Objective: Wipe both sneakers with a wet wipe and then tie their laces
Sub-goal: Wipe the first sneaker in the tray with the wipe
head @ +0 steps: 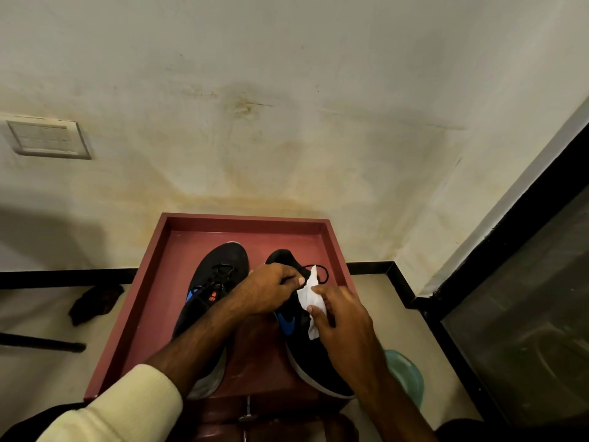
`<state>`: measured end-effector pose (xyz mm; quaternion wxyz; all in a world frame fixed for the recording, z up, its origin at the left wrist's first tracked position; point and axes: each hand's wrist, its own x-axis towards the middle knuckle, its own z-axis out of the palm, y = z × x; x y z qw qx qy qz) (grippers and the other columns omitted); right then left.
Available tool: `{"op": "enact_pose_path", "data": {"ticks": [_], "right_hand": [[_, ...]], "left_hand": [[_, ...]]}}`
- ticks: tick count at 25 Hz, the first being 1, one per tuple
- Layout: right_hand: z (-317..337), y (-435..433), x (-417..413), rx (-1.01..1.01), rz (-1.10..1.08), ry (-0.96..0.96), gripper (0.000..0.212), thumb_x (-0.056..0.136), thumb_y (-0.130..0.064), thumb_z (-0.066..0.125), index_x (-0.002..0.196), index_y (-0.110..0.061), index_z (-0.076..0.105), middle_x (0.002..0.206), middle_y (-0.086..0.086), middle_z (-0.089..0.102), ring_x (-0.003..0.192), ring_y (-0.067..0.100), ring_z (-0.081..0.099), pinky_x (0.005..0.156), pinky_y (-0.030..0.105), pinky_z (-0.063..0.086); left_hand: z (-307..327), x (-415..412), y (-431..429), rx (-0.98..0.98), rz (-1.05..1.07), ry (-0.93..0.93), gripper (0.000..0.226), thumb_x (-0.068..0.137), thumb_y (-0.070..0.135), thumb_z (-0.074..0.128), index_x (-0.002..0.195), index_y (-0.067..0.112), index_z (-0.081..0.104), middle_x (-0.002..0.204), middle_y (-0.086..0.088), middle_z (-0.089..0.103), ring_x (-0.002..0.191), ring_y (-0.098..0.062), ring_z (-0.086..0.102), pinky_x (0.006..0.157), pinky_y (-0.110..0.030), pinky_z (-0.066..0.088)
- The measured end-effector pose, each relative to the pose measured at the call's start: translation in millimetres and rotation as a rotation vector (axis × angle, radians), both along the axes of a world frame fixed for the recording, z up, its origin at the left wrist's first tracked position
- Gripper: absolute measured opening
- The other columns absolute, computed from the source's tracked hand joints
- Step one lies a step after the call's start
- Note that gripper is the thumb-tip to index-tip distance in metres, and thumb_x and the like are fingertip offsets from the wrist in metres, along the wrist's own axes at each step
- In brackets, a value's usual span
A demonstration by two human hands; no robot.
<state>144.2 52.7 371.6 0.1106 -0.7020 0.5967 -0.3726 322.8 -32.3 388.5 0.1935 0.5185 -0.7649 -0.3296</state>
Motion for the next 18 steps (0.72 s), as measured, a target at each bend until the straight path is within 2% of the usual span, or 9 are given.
{"op": "enact_pose_path", "data": {"ticks": [3,5,6,9,11,12,15,18], "right_hand": [[-4,-22,0,-0.093,-0.062,0.098,0.017,0.094,-0.007,0.074,0.109,-0.016,0.077,0.100,-0.003,0.074,0.086,0.002,0.062,0.077,0.010,0.046],[-3,-27,4,-0.126,-0.056,0.130,0.018,0.092,-0.002,0.076,0.105,-0.013,0.078,0.098,0.002,0.075,0.084,0.005,0.064,0.073,0.016,0.051],[-1,-24,5,-0.090,-0.028,0.156,0.017,0.094,-0.003,0.073,0.107,-0.013,0.078,0.101,0.003,0.074,0.088,0.010,0.067,0.076,0.020,0.052],[8,-6,3,0.116,0.115,0.287,0.021,0.102,-0.013,0.060,0.118,-0.016,0.074,0.114,0.002,0.070,0.104,0.019,0.067,0.088,0.027,0.051],[16,-1,-11,0.233,0.148,0.299,0.023,0.104,-0.018,0.061,0.124,-0.020,0.073,0.118,-0.003,0.070,0.106,0.011,0.066,0.089,0.018,0.048],[22,-3,-17,0.232,0.115,0.271,0.023,0.103,-0.021,0.064,0.123,-0.022,0.075,0.115,-0.006,0.070,0.101,0.006,0.065,0.087,0.014,0.047],[25,-19,-24,0.026,-0.008,0.060,0.018,0.099,-0.019,0.069,0.116,-0.022,0.076,0.108,-0.010,0.069,0.093,0.004,0.065,0.083,0.017,0.051],[12,-27,-12,0.014,0.097,0.140,0.020,0.098,-0.013,0.069,0.115,-0.020,0.077,0.108,-0.006,0.072,0.092,0.002,0.064,0.084,0.003,0.044]], "left_hand": [[3,2,1,0.017,-0.038,0.013,0.025,0.105,0.029,0.050,0.091,0.029,0.070,0.081,0.010,0.071,0.076,-0.010,0.067,0.073,-0.031,0.051],[3,5,2,0.032,-0.038,0.017,0.025,0.105,0.027,0.049,0.108,0.024,0.074,0.097,0.005,0.077,0.089,-0.014,0.072,0.085,-0.036,0.058],[3,6,2,0.034,-0.025,0.020,0.025,0.105,0.028,0.050,0.111,0.024,0.075,0.100,0.004,0.078,0.092,-0.016,0.073,0.088,-0.041,0.059],[3,9,4,0.033,0.002,0.034,0.024,0.104,0.029,0.055,0.112,0.021,0.075,0.105,0.005,0.078,0.096,-0.014,0.072,0.091,-0.043,0.059],[4,8,7,0.034,0.005,0.058,0.024,0.104,0.029,0.055,0.113,0.020,0.075,0.107,0.005,0.077,0.097,-0.011,0.071,0.092,-0.039,0.059],[4,8,7,0.030,0.009,0.064,0.024,0.104,0.029,0.055,0.115,0.020,0.075,0.108,0.005,0.077,0.098,-0.011,0.071,0.092,-0.038,0.059],[4,7,7,0.007,0.002,0.053,0.023,0.104,0.026,0.055,0.112,0.018,0.075,0.104,0.002,0.078,0.094,-0.016,0.072,0.088,-0.042,0.059],[1,4,8,-0.033,0.011,0.051,0.023,0.103,0.018,0.052,0.107,0.017,0.075,0.099,0.000,0.077,0.090,-0.018,0.071,0.083,-0.045,0.057]]}}
